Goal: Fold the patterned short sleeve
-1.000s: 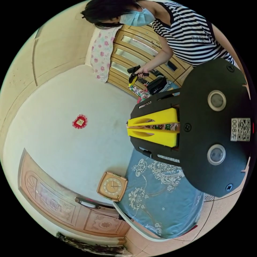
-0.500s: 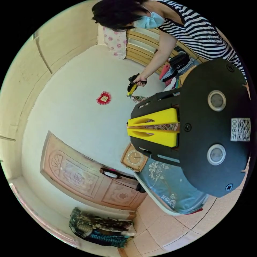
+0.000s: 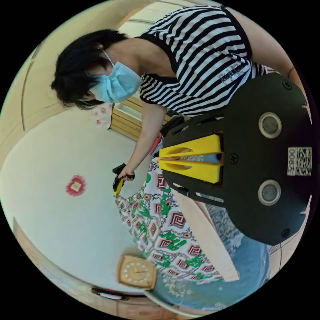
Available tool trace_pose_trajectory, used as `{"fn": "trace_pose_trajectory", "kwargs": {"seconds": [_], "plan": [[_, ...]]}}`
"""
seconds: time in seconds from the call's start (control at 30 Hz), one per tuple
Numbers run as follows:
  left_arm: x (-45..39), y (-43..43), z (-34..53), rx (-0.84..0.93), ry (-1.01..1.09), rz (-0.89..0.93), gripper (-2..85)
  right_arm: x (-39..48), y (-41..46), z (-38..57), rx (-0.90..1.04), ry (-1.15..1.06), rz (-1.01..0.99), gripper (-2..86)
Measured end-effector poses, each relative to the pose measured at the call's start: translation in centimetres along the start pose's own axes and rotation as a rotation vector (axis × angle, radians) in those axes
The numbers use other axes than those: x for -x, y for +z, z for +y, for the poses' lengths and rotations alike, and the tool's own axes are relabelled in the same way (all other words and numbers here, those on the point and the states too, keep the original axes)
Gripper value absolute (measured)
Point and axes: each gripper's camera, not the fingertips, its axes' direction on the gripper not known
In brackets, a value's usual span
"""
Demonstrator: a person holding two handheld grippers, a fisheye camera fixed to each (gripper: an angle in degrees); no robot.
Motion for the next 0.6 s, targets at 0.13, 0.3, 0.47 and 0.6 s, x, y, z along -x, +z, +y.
{"fn": "trace_pose_trajectory", "kwargs": {"seconds": [0.13, 0.3, 0.47, 0.6], "plan": [[6.7, 12.7, 4.2, 0.228, -0.218, 0.162, 0.9, -15.0, -2.6, 3.8, 0.040, 0.199, 0.024, 0.6], [11.8, 24.9, 8.6, 0.487, -0.344, 0.250, 0.9, -32.8, -8.0, 10.8, 0.122, 0.432, 0.166, 0.9], [14.2, 32.7, 10.2, 0.658, -0.340, 0.279, 1.2, -42.1, -15.2, 16.8, 0.078, 0.562, 0.226, 1.5], [15.2, 35.0, 10.1, 0.712, -0.302, 0.256, 1.8, -44.9, -20.9, 21.5, 0.042, 0.618, 0.279, 2.4]]}}
